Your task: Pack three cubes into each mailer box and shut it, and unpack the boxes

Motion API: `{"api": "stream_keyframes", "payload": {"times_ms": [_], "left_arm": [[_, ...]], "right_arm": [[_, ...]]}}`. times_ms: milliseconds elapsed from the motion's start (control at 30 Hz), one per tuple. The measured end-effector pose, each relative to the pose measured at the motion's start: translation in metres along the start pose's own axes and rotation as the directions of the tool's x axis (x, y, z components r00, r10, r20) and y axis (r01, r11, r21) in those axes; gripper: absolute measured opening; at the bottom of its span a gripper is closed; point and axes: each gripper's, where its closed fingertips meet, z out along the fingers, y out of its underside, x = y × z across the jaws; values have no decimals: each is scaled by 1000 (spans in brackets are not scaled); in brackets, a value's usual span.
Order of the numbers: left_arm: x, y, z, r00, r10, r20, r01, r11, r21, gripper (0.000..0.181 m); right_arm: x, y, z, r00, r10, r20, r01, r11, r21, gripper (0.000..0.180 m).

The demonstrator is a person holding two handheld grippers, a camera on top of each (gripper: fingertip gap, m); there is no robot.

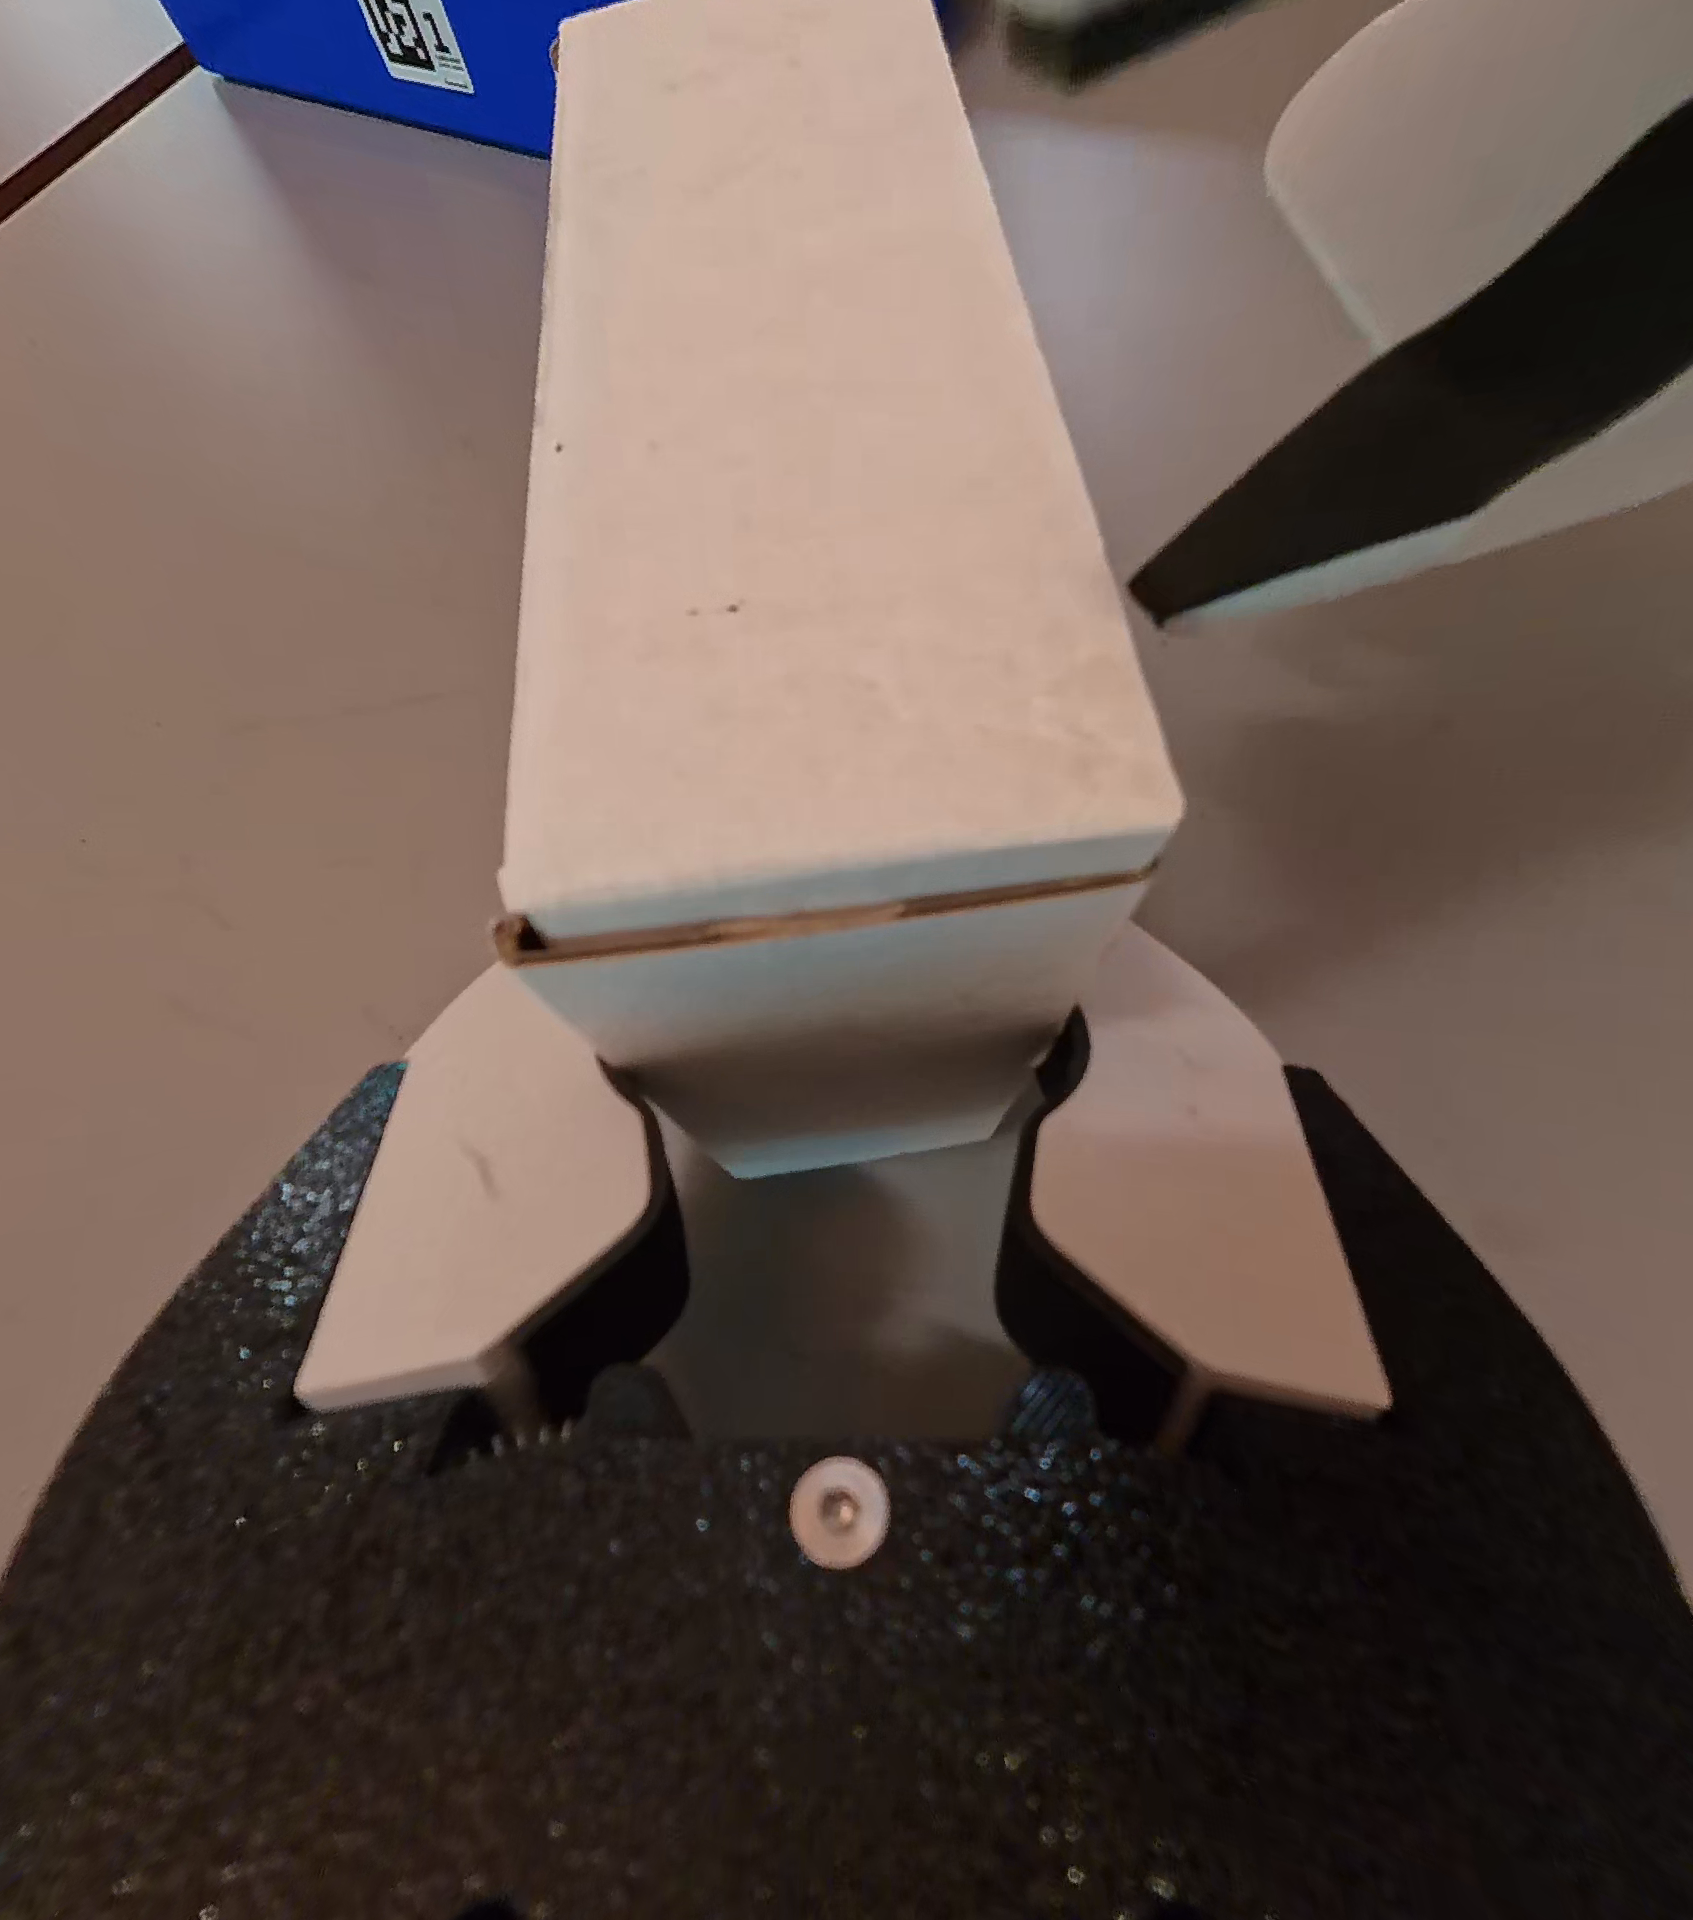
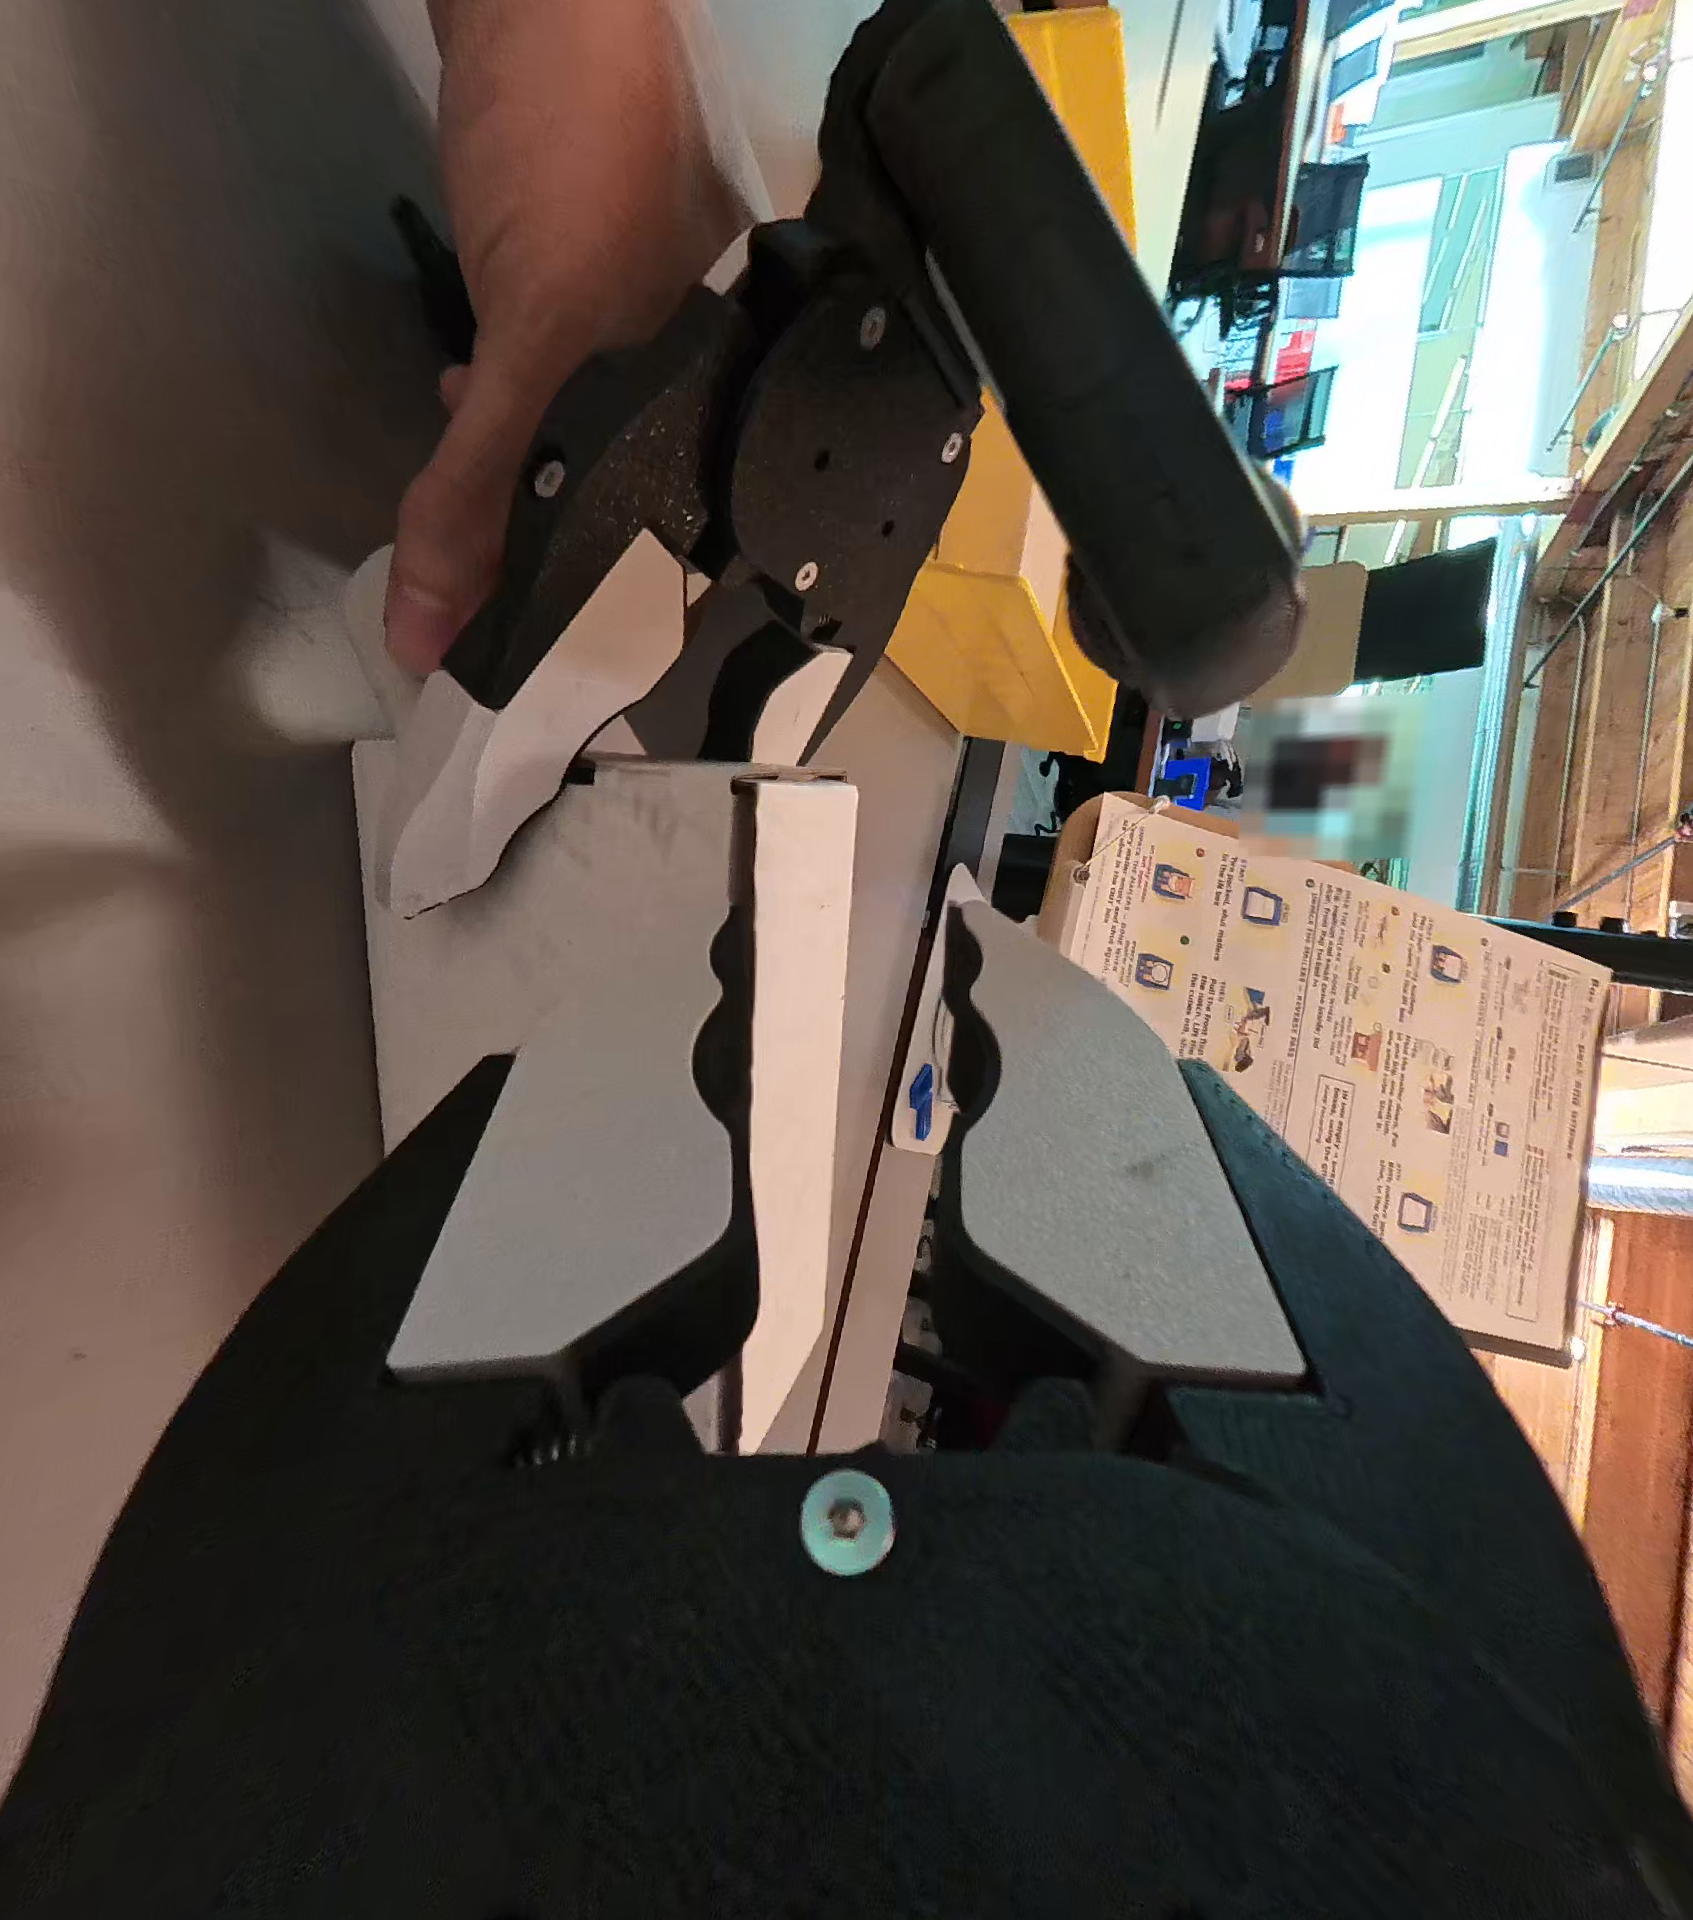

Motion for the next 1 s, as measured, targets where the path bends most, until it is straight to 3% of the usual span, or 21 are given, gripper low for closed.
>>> {"api": "stream_keyframes", "payload": {"times_ms": [433,600,733,833,1000], "left_arm": [[0,0,0,1000,3,-1,-3,1000,-1,72],[-1,0,-1,1000,-3,0,3,1000,-1,72],[-1,0,-1,1000,-11,1,11,1000,-1,72],[-2,0,-1,1000,-11,1,11,1000,-1,72],[0,-1,0,1000,18,5,-18,1000,3,72]], "right_arm": [[0,3,8,997,-24,69,25,1000,-18,32],[-2,4,10,996,-75,56,76,997,-27,24],[9,6,12,997,-46,-68,42,998,-54,3],[7,7,12,996,75,-40,-76,997,-28,5],[4,27,8,999,47,-21,-49,994,-100,28]]}}
